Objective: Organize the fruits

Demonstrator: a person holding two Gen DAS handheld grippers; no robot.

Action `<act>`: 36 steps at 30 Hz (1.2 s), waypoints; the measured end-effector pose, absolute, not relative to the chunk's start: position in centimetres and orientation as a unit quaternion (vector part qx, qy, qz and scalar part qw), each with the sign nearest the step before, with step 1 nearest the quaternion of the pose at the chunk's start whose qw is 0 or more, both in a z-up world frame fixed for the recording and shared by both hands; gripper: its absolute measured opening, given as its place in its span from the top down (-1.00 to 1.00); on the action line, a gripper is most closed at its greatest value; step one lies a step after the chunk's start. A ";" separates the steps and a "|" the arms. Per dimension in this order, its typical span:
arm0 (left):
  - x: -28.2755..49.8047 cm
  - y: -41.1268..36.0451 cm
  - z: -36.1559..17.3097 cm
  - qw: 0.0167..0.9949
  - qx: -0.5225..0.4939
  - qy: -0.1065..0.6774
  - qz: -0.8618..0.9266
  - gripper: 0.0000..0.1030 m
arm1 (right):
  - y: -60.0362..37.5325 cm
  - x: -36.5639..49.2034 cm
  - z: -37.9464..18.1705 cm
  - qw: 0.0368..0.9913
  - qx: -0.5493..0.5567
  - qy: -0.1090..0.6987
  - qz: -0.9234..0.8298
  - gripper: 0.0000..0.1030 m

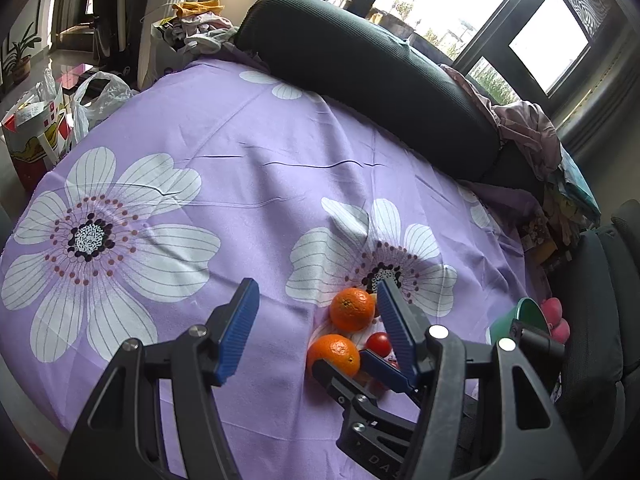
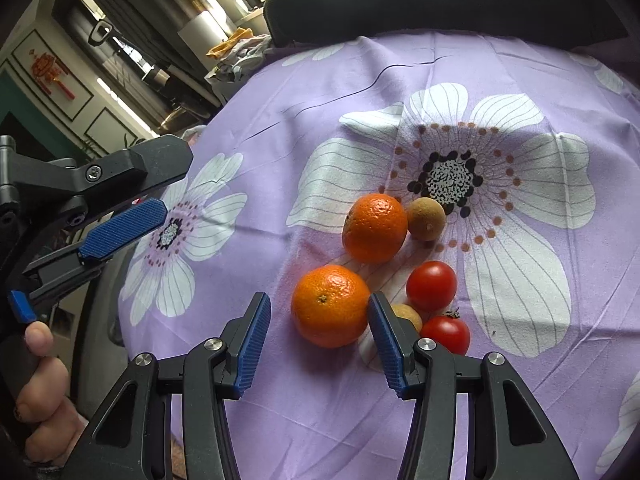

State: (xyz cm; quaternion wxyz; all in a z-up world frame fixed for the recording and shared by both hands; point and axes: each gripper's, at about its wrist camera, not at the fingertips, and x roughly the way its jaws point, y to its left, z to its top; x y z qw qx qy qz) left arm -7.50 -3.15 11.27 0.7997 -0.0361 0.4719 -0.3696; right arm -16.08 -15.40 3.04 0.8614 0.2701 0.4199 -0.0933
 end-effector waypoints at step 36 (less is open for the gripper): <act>-21.0 -13.3 11.3 0.705 0.098 0.404 -0.574 -0.04 | -26.3 -30.2 8.9 0.852 0.424 0.267 -0.154 0.16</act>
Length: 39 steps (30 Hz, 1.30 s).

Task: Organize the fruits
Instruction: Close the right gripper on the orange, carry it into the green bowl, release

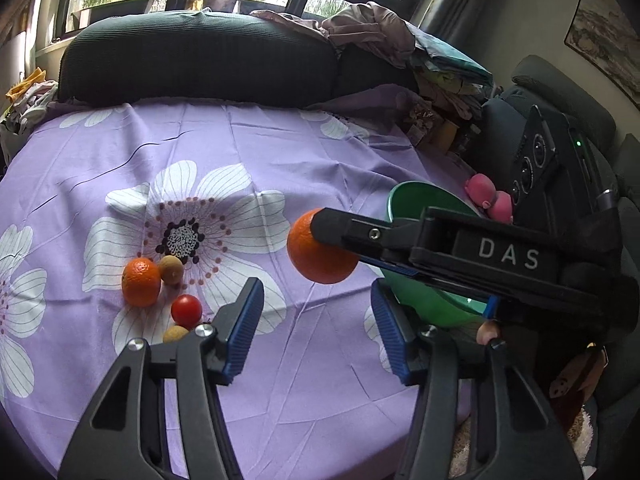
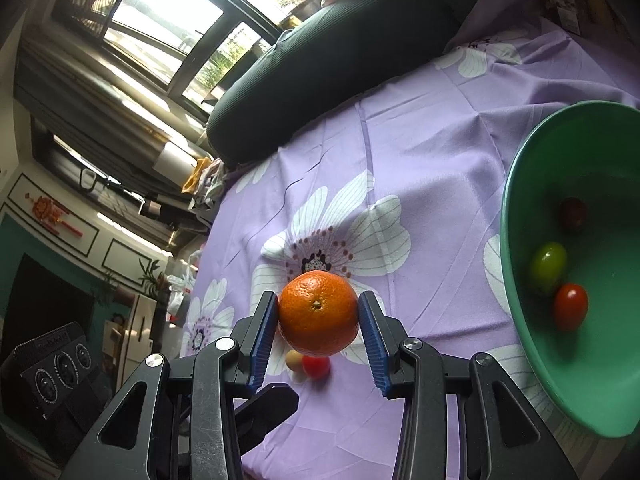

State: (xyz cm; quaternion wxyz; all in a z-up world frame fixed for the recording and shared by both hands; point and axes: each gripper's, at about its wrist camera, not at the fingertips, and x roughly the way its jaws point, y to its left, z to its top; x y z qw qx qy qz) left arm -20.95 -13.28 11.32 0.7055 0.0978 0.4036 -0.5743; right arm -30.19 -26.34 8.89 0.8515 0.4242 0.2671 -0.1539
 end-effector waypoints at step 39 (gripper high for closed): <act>-28.2 -23.4 12.2 0.653 0.130 0.383 -0.640 0.41 | -32.2 -40.2 10.9 0.852 0.421 0.198 -0.241 0.16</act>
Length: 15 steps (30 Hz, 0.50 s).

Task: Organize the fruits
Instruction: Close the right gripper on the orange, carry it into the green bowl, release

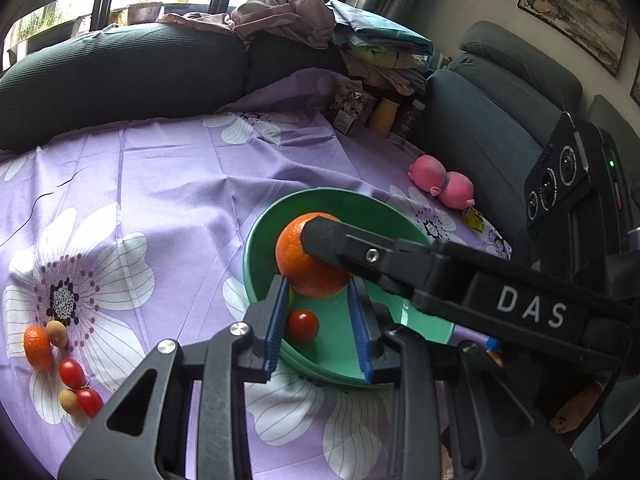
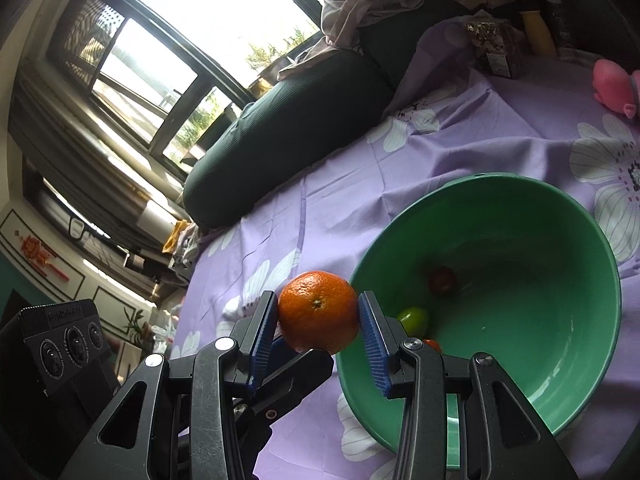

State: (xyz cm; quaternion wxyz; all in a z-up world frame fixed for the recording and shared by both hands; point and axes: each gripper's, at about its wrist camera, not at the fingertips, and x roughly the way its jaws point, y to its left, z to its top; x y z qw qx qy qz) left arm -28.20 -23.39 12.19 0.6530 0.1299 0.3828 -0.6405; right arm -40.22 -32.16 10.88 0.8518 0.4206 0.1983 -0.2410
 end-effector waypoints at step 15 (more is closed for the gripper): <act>-29.9 -26.1 11.4 0.631 0.133 0.393 -0.655 0.48 | -34.1 -42.1 9.6 0.828 0.435 0.208 -0.288 0.16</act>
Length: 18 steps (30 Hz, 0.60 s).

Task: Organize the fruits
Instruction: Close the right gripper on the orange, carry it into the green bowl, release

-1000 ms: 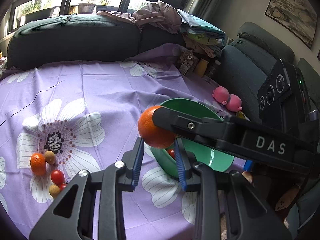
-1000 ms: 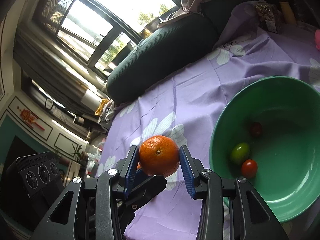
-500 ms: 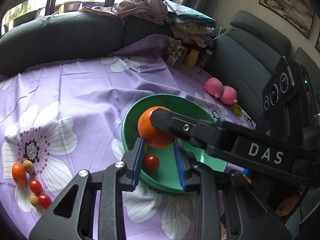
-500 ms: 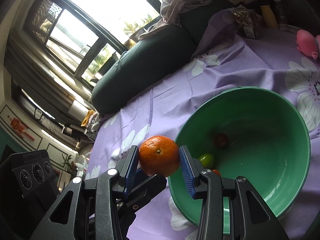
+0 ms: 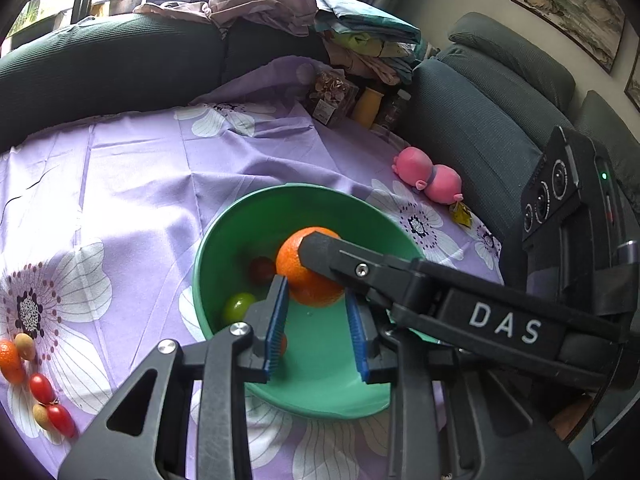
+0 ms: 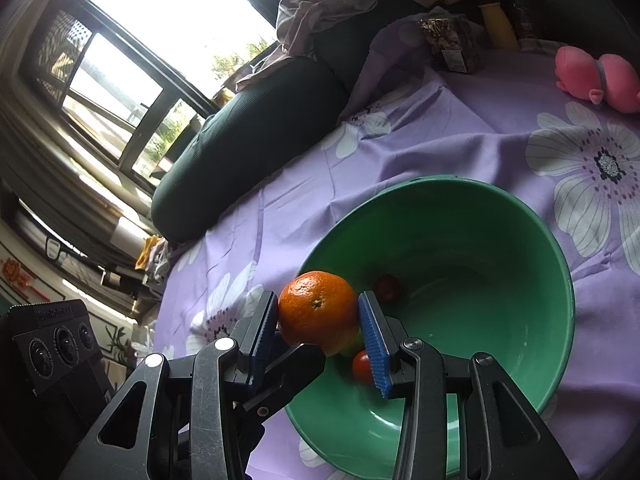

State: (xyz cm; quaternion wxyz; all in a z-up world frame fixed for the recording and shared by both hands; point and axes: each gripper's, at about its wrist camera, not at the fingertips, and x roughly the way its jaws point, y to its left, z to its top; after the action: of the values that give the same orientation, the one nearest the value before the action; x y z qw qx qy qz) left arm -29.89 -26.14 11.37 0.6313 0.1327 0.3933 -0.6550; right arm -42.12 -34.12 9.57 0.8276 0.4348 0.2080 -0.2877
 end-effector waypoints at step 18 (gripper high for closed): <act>-30.5 -26.8 10.2 0.612 0.135 0.417 -0.658 0.33 | -35.3 -44.7 9.5 0.783 0.421 0.213 -0.406 0.16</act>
State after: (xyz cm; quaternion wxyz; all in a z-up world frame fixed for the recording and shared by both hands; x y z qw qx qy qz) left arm -30.55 -26.84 10.24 0.6123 0.1349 0.4173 -0.6579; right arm -44.71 -35.35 9.49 0.7827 0.4205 0.2134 -0.4062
